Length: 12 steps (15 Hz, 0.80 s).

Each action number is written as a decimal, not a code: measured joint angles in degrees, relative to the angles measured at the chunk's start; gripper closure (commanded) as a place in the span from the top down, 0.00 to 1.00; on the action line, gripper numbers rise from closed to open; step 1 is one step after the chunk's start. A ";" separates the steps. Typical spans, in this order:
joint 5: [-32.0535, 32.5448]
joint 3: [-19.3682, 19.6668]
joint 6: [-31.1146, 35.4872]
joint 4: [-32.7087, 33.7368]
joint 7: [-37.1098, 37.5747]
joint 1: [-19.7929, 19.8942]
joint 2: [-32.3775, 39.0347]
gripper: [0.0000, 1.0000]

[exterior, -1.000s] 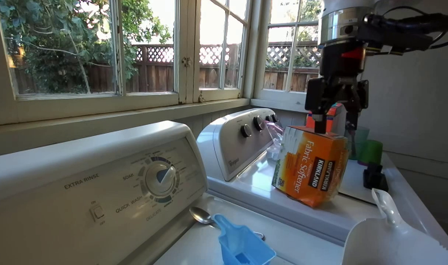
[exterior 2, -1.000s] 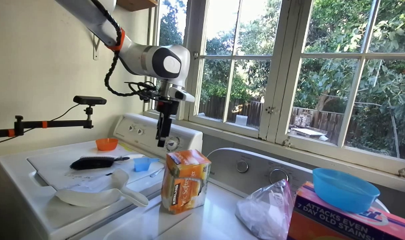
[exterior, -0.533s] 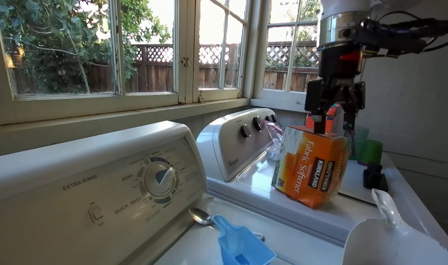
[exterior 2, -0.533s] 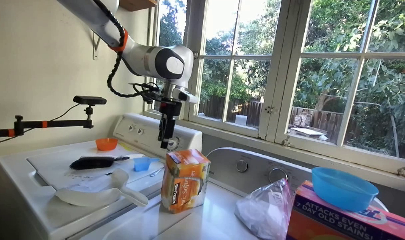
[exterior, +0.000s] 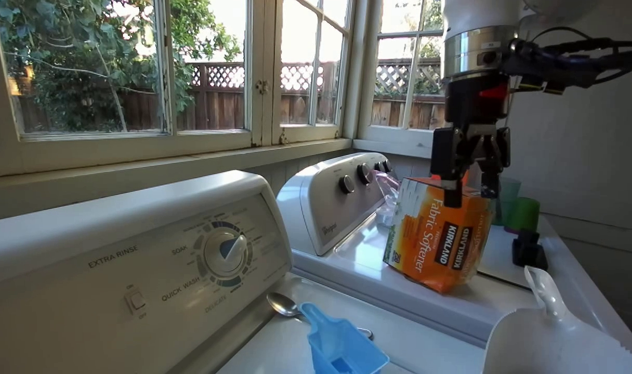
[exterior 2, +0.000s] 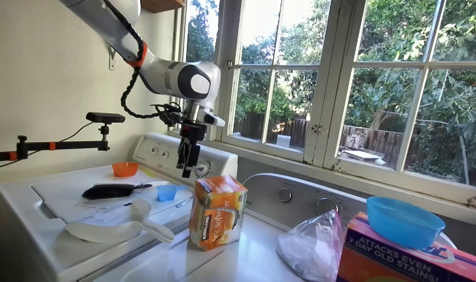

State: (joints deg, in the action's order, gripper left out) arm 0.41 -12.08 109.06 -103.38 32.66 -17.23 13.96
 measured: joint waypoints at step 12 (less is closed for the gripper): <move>0.12 -2.16 -3.35 -0.09 -11.83 -2.53 1.60 1.00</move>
State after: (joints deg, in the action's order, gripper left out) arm 0.53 -14.24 105.71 -103.47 20.83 -19.76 15.57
